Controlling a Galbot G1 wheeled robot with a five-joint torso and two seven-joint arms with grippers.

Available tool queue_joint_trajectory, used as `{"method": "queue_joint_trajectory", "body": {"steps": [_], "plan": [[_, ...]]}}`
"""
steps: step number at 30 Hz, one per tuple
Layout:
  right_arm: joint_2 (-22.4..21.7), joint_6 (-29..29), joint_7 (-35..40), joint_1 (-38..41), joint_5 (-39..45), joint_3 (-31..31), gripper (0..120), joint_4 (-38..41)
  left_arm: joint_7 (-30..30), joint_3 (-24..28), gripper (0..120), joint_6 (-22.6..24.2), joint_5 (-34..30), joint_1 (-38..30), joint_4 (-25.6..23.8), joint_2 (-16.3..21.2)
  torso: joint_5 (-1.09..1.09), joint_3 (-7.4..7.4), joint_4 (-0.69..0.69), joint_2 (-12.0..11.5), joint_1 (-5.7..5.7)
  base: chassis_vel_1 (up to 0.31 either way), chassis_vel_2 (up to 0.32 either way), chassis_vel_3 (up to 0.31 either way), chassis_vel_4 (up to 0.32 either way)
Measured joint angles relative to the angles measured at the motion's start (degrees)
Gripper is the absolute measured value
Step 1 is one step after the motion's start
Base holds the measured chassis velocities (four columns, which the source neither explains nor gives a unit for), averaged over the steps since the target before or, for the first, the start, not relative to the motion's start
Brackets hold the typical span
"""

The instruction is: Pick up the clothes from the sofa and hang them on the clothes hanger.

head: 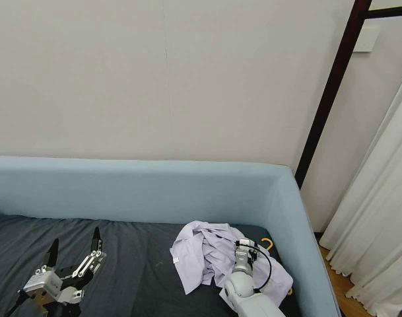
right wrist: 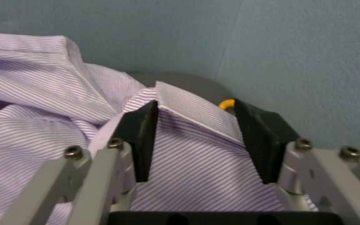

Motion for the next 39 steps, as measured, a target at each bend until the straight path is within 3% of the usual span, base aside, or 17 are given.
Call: {"method": "queue_joint_trajectory", "body": {"steps": [13,22,26,31,35,39], "plan": [[-1.45,-0.04,-1.02,-1.62,1.52,-0.20,0,2.86,-0.11,0.31,100,0.00,-0.12,-0.32,0.32,0.26,0.00,0.00,0.00,0.00,0.00,0.000,0.000,0.000,0.000],[-3.04,2.10,-2.12,-3.20,2.01,-0.49,0,6.34,-0.26,0.39,100,0.00,-0.18,-0.38,0.37,0.48,-0.01,0.00,0.00,0.00,0.00,0.000,0.000,0.000,0.000],[-4.55,6.15,-3.96,-3.81,3.41,-0.47,0,10.83,-0.32,0.37,100,0.00,-0.20,-0.44,0.37,0.51,0.00,0.00,0.00,0.00,0.00,0.000,0.000,0.000,0.000],[-7.80,12.84,-8.45,-3.95,12.01,-0.06,0,20.89,-0.34,0.40,100,0.00,-0.28,-0.57,0.37,0.56,0.00,0.00,0.00,0.00,0.00,0.000,0.000,0.000,0.000],[-11.44,19.92,-17.27,-2.62,20.41,0.10,0,29.34,-0.40,0.53,100,0.01,-0.36,-0.75,0.38,0.66,0.00,0.00,0.00,0.00,0.00,0.000,0.000,0.000,0.000],[-14.32,21.88,-23.15,-0.22,28.96,0.15,0,36.45,-0.49,0.49,100,0.04,-0.48,-0.89,0.53,0.86,0.00,0.00,0.00,0.00,0.00,0.000,0.000,0.000,0.000]]}}
